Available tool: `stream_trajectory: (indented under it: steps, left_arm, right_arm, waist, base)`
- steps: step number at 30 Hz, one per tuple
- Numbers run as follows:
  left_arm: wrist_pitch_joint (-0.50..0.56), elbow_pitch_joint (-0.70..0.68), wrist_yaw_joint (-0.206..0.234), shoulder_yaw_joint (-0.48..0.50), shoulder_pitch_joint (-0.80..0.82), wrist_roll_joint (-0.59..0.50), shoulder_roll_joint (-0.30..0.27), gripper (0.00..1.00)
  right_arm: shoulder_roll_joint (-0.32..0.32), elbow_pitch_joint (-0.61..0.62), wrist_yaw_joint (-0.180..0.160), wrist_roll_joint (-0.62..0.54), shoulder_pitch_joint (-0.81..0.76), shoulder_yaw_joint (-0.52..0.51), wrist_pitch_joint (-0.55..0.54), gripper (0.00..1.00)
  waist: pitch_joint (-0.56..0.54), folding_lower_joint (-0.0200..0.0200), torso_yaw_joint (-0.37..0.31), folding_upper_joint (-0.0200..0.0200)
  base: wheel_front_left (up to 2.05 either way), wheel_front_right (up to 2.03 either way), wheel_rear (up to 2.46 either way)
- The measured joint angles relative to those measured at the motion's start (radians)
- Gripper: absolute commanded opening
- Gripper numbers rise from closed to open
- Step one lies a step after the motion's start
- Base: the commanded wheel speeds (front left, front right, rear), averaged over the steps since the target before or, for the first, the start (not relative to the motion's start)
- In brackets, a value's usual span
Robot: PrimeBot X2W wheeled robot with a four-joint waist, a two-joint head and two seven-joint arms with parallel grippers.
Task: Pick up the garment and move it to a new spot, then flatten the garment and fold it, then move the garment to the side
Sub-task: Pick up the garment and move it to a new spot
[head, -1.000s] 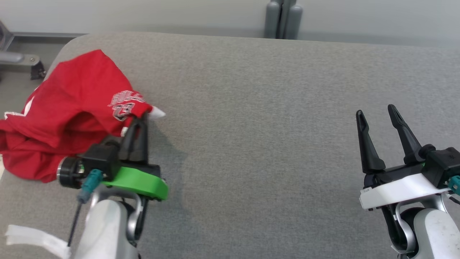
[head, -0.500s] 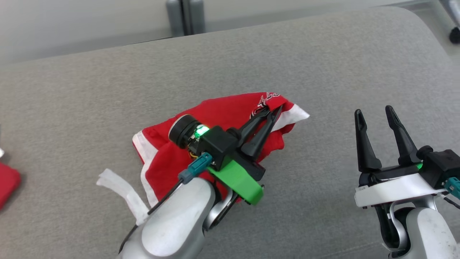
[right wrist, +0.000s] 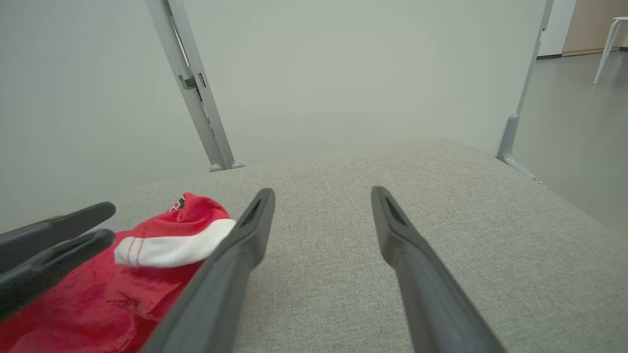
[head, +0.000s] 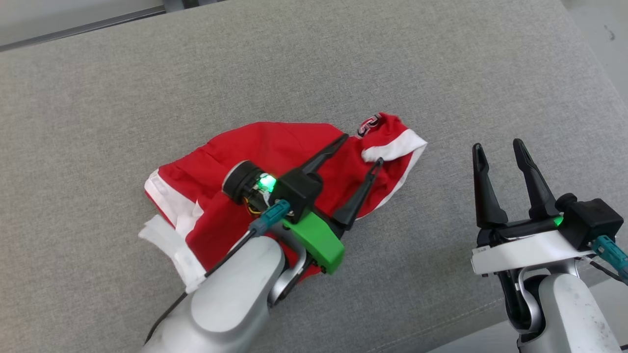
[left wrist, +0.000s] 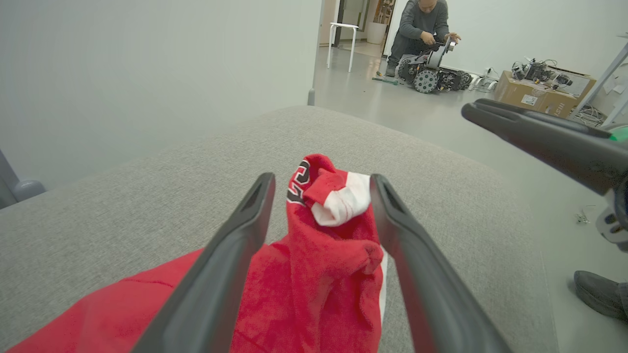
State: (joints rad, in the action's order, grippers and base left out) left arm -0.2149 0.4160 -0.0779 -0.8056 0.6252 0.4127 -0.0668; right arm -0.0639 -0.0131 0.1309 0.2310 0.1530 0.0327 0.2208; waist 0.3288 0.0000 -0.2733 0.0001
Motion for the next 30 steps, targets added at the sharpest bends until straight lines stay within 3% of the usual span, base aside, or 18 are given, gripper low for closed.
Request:
stream_trajectory:
  steps: [5,11,15,21,30]
  left_arm:
    - [-0.034,-0.064,0.061,0.071,-0.052,0.001,-0.053,1.00]
    - [-0.047,-0.199,0.165,0.265,-0.147,0.017,-0.135,1.00]
    - [-0.049,-0.261,0.188,0.405,-0.225,0.017,-0.177,1.00]
    - [-0.049,-0.296,0.167,0.572,-0.353,0.017,-0.213,1.00]
    - [-0.049,-0.284,0.104,0.605,-0.467,-0.001,-0.199,1.00]
  right_arm:
    - [-0.009,-0.002,0.000,-0.011,-0.002,-0.004,-0.004,1.00]
    - [-0.019,0.017,0.000,-0.020,-0.026,-0.015,-0.027,1.00]
    - [-0.023,0.034,0.000,-0.025,-0.042,-0.018,-0.044,1.00]
    - [-0.023,0.052,0.000,-0.033,-0.067,-0.024,-0.071,1.00]
    - [-0.023,0.062,0.000,-0.034,-0.116,-0.027,-0.100,1.00]
  waist:
    - [-0.020,0.0000,0.020,0.0000]
    - [-0.062,0.0000,0.090,0.0000]
    - [-0.087,0.0000,0.141,-0.0001]
    - [-0.135,0.0000,0.203,0.0000]
    - [-0.209,0.0000,0.235,0.0000]
  base:
    - [0.00,0.00,0.00]
    - [0.00,0.00,0.00]
    - [0.00,0.00,0.00]
    - [0.00,0.00,0.00]
    - [0.00,0.00,0.00]
